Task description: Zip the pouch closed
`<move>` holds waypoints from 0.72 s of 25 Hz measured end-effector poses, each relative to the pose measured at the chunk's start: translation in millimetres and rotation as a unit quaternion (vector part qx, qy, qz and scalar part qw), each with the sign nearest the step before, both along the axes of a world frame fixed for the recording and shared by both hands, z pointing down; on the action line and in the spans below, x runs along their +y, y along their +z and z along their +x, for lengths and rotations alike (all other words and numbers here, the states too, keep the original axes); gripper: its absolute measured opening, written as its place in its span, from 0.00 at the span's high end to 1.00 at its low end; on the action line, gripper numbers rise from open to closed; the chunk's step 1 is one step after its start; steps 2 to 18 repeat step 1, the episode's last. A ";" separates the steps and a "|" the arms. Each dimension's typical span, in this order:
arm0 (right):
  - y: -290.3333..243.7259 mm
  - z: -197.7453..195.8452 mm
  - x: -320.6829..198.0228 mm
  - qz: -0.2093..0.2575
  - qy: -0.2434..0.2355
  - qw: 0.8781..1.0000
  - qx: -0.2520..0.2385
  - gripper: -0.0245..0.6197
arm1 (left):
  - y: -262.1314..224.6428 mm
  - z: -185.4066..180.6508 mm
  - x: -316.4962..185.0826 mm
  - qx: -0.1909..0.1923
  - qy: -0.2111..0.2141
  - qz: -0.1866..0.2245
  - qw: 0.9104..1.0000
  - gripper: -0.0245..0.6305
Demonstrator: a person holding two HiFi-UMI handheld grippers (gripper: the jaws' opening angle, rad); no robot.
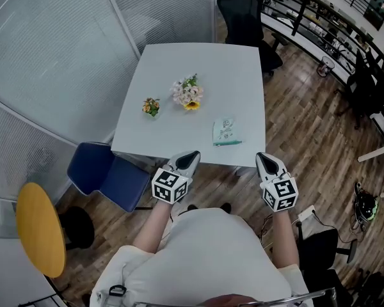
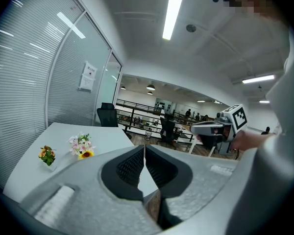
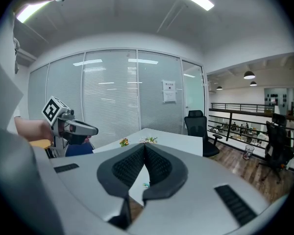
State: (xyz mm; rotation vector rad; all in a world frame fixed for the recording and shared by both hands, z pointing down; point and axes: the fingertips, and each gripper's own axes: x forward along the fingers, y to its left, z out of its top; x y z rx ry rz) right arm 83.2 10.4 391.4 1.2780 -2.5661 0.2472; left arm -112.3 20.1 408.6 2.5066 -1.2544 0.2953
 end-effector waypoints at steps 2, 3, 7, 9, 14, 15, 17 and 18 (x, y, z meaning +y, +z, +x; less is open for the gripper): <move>-0.4 -0.2 0.2 0.000 0.000 1.000 0.000 0.95 | 0.0 -0.1 0.3 0.001 -0.001 -0.001 1.000 0.93; -0.4 -0.2 0.2 0.000 0.000 1.000 0.000 0.95 | 0.0 -0.1 0.3 0.001 -0.001 -0.001 1.000 0.93; -0.4 -0.2 0.2 0.000 0.000 1.000 0.000 0.95 | 0.0 -0.1 0.3 0.001 -0.001 -0.001 1.000 0.93; -0.4 -0.2 0.2 0.000 0.000 1.000 0.000 0.95 | 0.0 -0.1 0.3 0.001 -0.001 -0.001 1.000 0.93; -0.4 -0.2 0.2 0.000 0.000 1.000 0.000 0.95 | 0.0 -0.1 0.3 0.001 -0.001 -0.001 1.000 0.93; -0.4 -0.2 0.2 0.000 0.000 1.000 0.000 0.95 | 0.0 -0.1 0.3 0.001 -0.001 -0.001 1.000 0.93; -0.4 -0.2 0.2 0.000 0.000 1.000 0.000 0.95 | 0.0 -0.1 0.3 0.001 -0.001 -0.001 1.000 0.93; -0.4 -0.2 0.2 0.000 0.000 1.000 0.000 0.95 | 0.0 -0.1 0.3 0.001 -0.001 -0.001 1.000 0.93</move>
